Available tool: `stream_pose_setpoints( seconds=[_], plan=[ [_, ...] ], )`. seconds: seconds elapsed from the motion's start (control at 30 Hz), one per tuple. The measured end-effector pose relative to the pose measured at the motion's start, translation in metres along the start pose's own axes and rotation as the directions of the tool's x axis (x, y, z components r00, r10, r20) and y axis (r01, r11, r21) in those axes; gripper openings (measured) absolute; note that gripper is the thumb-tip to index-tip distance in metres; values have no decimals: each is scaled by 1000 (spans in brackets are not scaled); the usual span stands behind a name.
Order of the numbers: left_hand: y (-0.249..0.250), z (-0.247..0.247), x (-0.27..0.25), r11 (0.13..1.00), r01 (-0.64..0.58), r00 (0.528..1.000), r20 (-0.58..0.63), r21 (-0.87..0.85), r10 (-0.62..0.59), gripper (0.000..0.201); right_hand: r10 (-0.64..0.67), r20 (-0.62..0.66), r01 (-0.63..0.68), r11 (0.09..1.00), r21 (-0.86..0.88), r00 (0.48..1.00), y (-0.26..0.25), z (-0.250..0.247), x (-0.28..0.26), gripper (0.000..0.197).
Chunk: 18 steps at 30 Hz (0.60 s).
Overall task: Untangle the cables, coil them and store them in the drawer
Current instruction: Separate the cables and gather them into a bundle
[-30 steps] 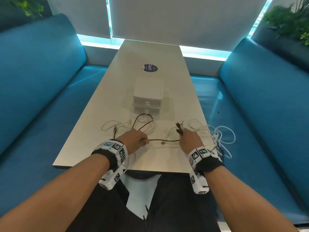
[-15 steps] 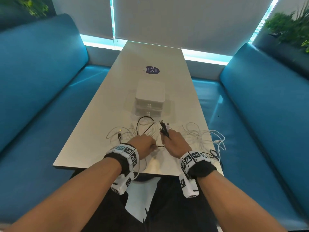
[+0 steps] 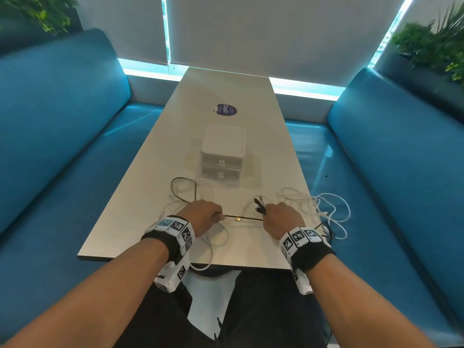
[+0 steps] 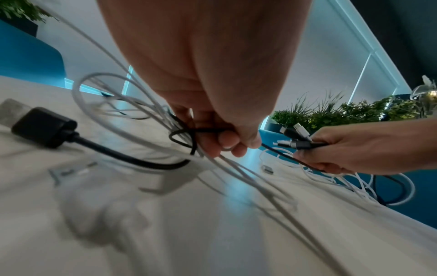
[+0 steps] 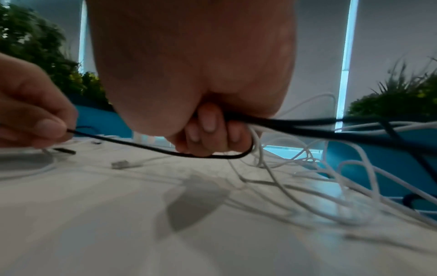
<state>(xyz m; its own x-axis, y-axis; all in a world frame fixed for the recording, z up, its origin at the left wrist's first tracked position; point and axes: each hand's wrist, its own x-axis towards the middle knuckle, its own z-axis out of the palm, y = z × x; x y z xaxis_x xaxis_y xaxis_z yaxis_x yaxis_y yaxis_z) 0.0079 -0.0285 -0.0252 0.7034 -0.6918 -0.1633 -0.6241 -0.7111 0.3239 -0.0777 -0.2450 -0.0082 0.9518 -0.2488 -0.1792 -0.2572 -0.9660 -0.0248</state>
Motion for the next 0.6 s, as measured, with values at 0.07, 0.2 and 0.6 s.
stream_pose_setpoints(
  seconds=[0.07,0.2,0.6],
  plan=[
    [1,1,0,999,-4,1000,-15,38,4,30,45,-7,-44,998,54,999,-3,-2,1,32],
    [5,10,2,1000,-5,1000,-31,18,6,26,0,-40,16,912,411,999,-23,-1,2,29],
    [9,25,11,987,-60,992,-100,151,75,30,-192,14,184,956,230,981,-34,15,-2,23]
  ],
)
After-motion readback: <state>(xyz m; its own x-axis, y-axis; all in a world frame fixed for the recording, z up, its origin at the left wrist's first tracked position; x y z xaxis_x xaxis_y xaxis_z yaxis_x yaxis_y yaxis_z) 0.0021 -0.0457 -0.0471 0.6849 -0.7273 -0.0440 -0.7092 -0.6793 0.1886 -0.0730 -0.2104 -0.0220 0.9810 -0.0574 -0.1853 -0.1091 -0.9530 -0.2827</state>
